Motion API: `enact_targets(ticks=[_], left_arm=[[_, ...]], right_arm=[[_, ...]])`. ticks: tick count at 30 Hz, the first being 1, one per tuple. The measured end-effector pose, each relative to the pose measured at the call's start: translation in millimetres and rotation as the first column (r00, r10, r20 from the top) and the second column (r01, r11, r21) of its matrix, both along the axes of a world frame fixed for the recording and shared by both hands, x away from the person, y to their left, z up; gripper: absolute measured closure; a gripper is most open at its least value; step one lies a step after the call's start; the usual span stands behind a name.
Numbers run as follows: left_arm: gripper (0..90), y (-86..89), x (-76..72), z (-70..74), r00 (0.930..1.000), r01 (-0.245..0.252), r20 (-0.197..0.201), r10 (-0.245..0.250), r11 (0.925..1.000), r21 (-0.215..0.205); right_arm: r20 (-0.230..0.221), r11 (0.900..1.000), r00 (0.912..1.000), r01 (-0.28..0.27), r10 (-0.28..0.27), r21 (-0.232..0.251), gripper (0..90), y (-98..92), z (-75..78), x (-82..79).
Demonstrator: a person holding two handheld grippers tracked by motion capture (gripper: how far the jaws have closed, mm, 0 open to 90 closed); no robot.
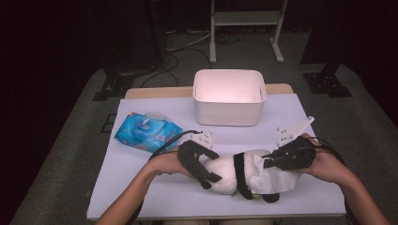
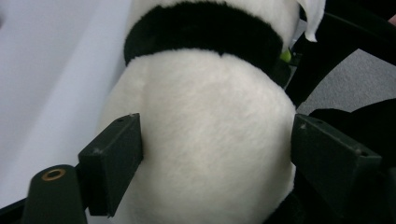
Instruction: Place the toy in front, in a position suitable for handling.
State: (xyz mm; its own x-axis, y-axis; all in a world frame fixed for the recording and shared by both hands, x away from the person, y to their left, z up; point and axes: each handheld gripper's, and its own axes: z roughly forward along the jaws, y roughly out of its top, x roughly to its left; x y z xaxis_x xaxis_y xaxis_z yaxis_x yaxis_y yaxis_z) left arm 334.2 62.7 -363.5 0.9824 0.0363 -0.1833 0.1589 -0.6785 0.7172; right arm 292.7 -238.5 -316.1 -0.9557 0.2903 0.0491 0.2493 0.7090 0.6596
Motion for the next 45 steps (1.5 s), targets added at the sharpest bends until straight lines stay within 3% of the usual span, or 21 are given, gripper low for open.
enact_targets(ticks=[4, 11, 25, 32, 38, 45], left_arm=[[9.4, -5.8, 3.0, -0.8, 0.9999, -0.011, -0.004, 0.011, 0.9995, 0.028], [1.0, -16.7, 8.4, -14.1, 0.9981, -0.006, -0.061, 0.008, 0.999, 0.044], [0.3, -39.5, 11.8, -30.0, 0.995, 0.07, -0.076, -0.065, 0.9955, 0.064], [24.0, -31.5, 12.7, -19.7, 0.9984, 0.053, -0.022, -0.052, 0.9964, 0.065], [27.2, -26.5, 16.3, -2.5, 0.9974, 0.044, 0.051, -0.05, 0.9922, 0.116], [26.5, -13.7, 19.5, 5.6, 0.9892, 0.004, 0.144, -0.03, 0.9852, 0.172]], right_arm=[[-0.003, 1.0, 1.0, 0.0, 0.0, 0.004, 83.1, -1.9, -1.7, -1.9], [-0.014, 1.0, 0.9999, -0.006, 0.006, -0.007, 83.2, -3.0, -5.4, -3.0], [-0.031, 1.0, 0.9994, -0.012, 0.012, -0.009, 83.2, -3.0, -11.8, -1.6], [-0.028, 1.0, 0.9996, -0.002, 0.002, 0.003, 83.2, -2.2, -11.0, 2.4], [0.006, 1.0, 1.0, 0.006, -0.006, 0.029, 83.1, 0.3, -1.6, 8.9], [0.023, 0.999, 0.9997, -0.006, 0.005, 0.036, 83.0, 15.9, 2.5, 20.3]])
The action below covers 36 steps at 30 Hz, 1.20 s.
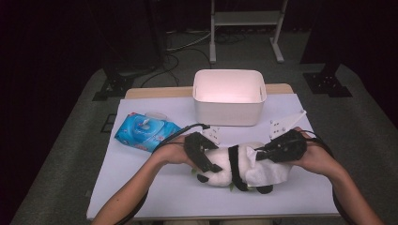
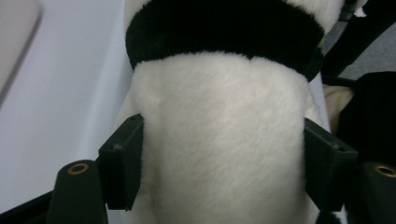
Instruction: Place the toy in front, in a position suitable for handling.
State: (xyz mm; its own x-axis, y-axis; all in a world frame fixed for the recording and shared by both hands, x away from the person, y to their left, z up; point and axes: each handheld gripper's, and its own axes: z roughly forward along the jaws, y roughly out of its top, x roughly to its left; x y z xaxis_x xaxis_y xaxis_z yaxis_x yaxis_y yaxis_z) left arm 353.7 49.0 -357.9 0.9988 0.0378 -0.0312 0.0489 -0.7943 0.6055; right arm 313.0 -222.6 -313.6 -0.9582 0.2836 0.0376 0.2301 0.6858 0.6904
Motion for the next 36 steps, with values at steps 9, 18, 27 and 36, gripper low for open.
enact_targets(ticks=[9, 18, 27, 36], left_arm=[[19.2, 1.0, -15.5, -11.9, 0.9999, -0.008, 0.015, 0.009, 0.9989, -0.047], [10.6, 11.7, -18.1, -15.1, 0.9994, -0.035, -0.003, 0.035, 0.9918, -0.123], [9.3, 19.2, -20.2, -10.3, 0.9992, -0.038, -0.016, 0.036, 0.9872, -0.155], [2.9, 26.8, -17.5, -18.9, 0.9953, -0.077, -0.067, 0.07, 0.9908, -0.111]], right_arm=[[-0.006, 0.997, 0.9987, -0.051, 0.05, -0.051, 83.0, 38.6, -4.5, 9.0], [-0.011, 0.993, 0.9985, -0.054, 0.054, -0.103, 83.1, 41.6, -5.7, 3.5], [-0.042, 0.996, 0.9978, -0.055, 0.052, -0.077, 83.1, 26.8, -15.1, -5.3], [-0.072, 0.996, 0.9957, -0.064, 0.059, -0.068, 83.2, 17.5, -24.1, -15.6]])
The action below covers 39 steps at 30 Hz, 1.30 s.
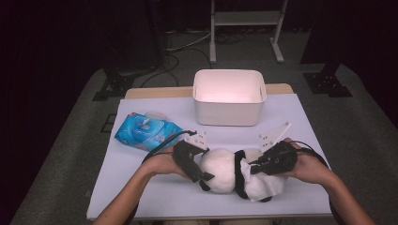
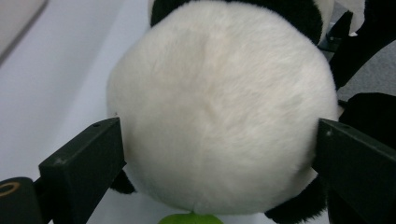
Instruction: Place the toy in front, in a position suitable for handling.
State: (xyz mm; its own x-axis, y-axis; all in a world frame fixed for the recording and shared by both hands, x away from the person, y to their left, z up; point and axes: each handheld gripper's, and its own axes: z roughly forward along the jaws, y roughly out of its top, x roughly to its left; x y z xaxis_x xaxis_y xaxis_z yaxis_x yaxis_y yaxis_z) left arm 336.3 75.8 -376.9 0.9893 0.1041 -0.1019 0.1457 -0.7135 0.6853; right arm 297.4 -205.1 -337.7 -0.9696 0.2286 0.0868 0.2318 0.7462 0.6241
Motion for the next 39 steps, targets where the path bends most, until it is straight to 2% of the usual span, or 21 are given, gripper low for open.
enact_targets(ticks=[3, 7, 13, 16, 20, 26, 39], left_arm=[[3.1, -5.0, -1.1, -5.8, 0.9999, 0.007, -0.009, -0.007, 1.0, -0.004], [7.3, -9.8, -4.1, -5.3, 0.9999, 0.01, 0.006, -0.01, 0.9999, 0.0], [9.3, -16.0, -5.5, -2.4, 0.9988, 0.027, 0.04, -0.028, 0.9993, 0.026], [9.3, -14.5, -4.9, -3.1, 0.9992, 0.018, 0.034, -0.019, 0.9996, 0.021], [10.3, -13.4, -5.2, -3.4, 0.9993, 0.02, 0.031, -0.02, 0.9996, 0.02], [10.3, -11.9, -4.6, -4.0, 0.9993, 0.024, 0.029, -0.024, 0.9996, 0.015], [10.1, -7.6, -4.2, -5.7, 0.9998, 0.016, 0.015, -0.016, 0.9999, 0.002]], right_arm=[[-0.004, 1.0, 1.0, -0.001, 0.001, -0.003, 83.2, -1.4, -1.9, -2.1], [0.019, 1.0, 0.9998, 0.006, -0.006, -0.003, 83.2, 0.3, 0.7, -2.8], [0.066, 1.0, 0.9978, -0.006, 0.008, -0.025, 83.1, 20.4, 0.9, 0.4], [0.075, 1.0, 0.997, -0.015, 0.017, -0.026, 83.0, 29.7, -0.3, 0.8], [0.071, 0.999, 0.9972, -0.022, 0.025, -0.038, 83.0, 31.7, -1.3, 0.3], [0.087, 0.999, 0.9962, 0.009, -0.005, -0.047, 82.9, 15.0, 3.9, -4.1], [0.078, 0.995, 0.9918, 0.101, -0.102, 0.013, 82.8, -36.1, 6.7, -14.6]])
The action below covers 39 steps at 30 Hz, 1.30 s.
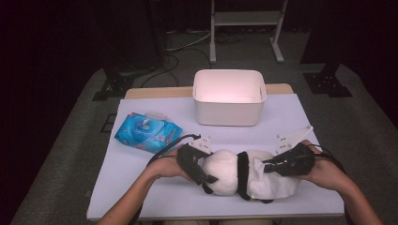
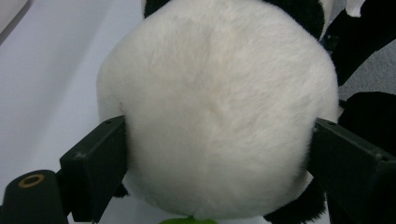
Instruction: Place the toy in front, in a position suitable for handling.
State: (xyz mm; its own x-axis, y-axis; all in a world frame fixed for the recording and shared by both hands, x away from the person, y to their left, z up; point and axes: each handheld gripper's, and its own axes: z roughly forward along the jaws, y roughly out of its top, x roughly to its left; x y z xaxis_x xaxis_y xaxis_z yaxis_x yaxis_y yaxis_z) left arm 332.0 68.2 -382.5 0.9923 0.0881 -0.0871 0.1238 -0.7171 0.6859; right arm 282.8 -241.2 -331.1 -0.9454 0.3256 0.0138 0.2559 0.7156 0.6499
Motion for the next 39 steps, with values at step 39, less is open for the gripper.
enact_targets(ticks=[39], left_arm=[[10.2, -8.2, -7.9, 6.2, 0.9997, -0.01, 0.024, 0.01, 0.9999, 0.012]], right_arm=[[0.007, 0.998, 0.9983, -0.057, 0.057, -0.021, 82.8, 31.5, 2.1, 7.9]])
